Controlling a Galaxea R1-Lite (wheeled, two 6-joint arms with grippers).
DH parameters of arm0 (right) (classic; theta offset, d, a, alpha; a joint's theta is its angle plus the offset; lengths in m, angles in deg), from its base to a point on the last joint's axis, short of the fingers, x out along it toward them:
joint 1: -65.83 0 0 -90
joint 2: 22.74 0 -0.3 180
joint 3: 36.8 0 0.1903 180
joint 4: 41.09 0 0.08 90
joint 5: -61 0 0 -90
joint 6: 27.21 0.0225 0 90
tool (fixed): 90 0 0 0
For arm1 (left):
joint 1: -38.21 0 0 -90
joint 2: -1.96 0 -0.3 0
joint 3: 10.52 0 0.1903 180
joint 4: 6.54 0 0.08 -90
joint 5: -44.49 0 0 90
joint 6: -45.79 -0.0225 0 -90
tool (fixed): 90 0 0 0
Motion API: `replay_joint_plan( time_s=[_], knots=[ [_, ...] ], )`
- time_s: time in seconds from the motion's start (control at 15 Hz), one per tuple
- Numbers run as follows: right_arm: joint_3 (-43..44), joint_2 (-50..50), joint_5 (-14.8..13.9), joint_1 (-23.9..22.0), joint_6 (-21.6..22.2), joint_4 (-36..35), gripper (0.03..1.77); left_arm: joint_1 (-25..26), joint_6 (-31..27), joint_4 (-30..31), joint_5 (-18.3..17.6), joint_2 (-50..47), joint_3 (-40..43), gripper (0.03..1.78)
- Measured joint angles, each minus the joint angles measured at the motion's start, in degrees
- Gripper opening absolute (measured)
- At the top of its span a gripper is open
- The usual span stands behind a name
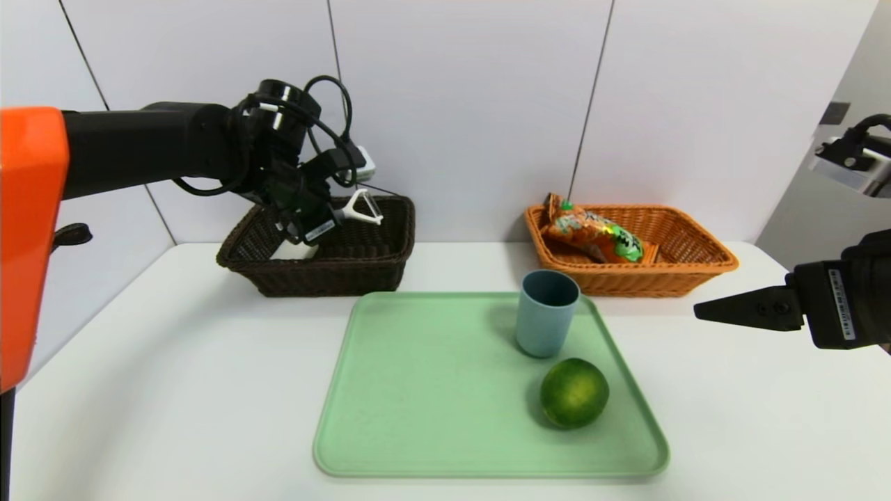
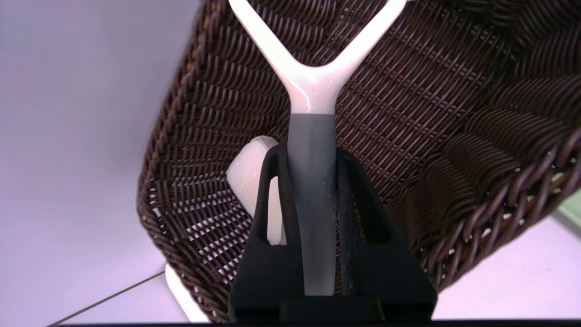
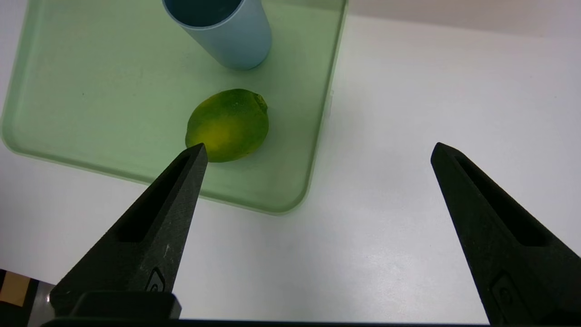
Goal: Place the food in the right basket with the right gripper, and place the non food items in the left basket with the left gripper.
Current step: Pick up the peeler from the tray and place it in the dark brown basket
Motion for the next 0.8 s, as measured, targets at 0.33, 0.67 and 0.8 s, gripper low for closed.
replay_joint_plan(
  time_s=[0.33, 0.67, 0.8],
  knots=[
    [-0.2, 0.0, 0.1, 0.0, 0.0, 0.0, 1.7, -0.1, 1.1, 1.6, -0.1, 3.4, 0.0, 0.26],
    [-0.2, 0.2, 0.1, -0.1, 0.1, 0.0, 1.7, -0.2, 2.8, 4.1, -0.2, 5.3, -0.1, 0.66],
    [-0.2, 0.2, 0.2, -0.1, 0.1, 0.0, 1.7, -0.2, 3.6, 4.1, -0.2, 5.5, -0.2, 0.9]
  ],
)
